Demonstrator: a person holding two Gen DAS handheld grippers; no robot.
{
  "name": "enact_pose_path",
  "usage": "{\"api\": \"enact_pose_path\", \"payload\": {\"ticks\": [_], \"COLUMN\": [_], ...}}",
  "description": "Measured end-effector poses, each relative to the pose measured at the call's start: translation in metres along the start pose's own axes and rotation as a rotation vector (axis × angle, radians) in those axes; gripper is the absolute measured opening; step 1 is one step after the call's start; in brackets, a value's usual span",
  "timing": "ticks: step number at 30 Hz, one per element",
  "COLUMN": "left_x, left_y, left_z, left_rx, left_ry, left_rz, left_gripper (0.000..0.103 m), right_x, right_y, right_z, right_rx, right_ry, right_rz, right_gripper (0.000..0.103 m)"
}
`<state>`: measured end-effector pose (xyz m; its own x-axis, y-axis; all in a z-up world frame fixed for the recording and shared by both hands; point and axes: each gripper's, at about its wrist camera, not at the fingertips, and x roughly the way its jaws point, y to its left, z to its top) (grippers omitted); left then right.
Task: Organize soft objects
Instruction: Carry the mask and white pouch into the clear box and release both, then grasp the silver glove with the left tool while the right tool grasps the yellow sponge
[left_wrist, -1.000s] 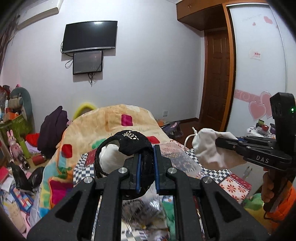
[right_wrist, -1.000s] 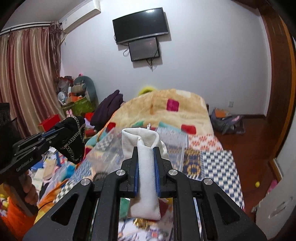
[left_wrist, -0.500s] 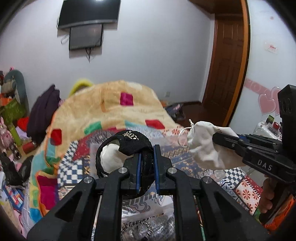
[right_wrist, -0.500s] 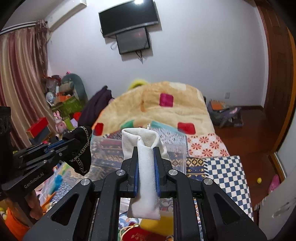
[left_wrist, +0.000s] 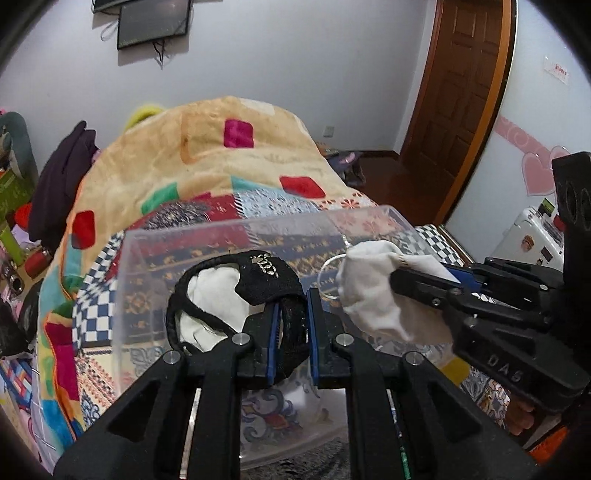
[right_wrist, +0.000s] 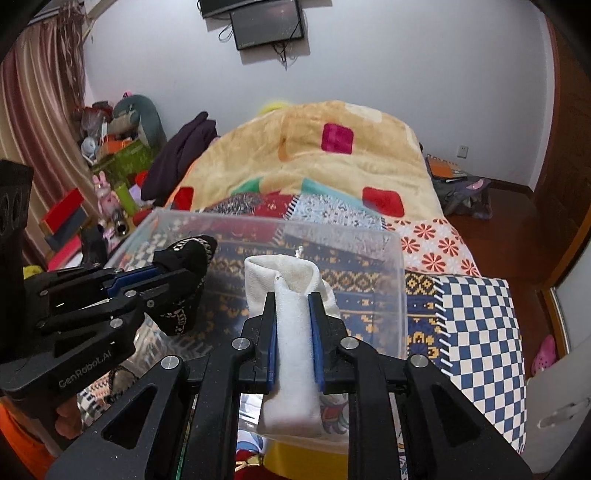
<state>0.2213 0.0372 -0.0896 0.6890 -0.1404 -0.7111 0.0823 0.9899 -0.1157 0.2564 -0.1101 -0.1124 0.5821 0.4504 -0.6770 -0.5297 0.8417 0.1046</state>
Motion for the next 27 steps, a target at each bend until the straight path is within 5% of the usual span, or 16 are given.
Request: {"api": "enact_pose_path", "payload": {"ticks": [7, 12, 20, 27], "left_x": [-0.019, -0.049, -0.100, -0.106], "left_y": [-0.004, -0.002, 0.009, 0.014], "left_z": [-0.003, -0.003, -0.019, -0.050], "left_rx": [-0.006, -0.009, -0.028, -0.030], "left_ry": [-0.030, -0.090, -0.177, -0.155], "left_rz": [-0.008, -0.024, 0.020, 0.039], "left_gripper": [0.050, 0.053, 0.073, 0.076], "right_x": [-0.016, -0.041, -0.088, -0.089], "right_y": [-0.004, 0.000, 0.005, 0.008], "right_z": [0.001, 0.002, -0.008, -0.033], "right_rx": [-0.012, -0.029, -0.054, -0.088], "right_ry": [-0.028, -0.073, -0.176, -0.151], "right_rz": [-0.008, -0.007, 0.001, -0.046], "right_gripper": [0.039, 0.046, 0.083, 0.084]}}
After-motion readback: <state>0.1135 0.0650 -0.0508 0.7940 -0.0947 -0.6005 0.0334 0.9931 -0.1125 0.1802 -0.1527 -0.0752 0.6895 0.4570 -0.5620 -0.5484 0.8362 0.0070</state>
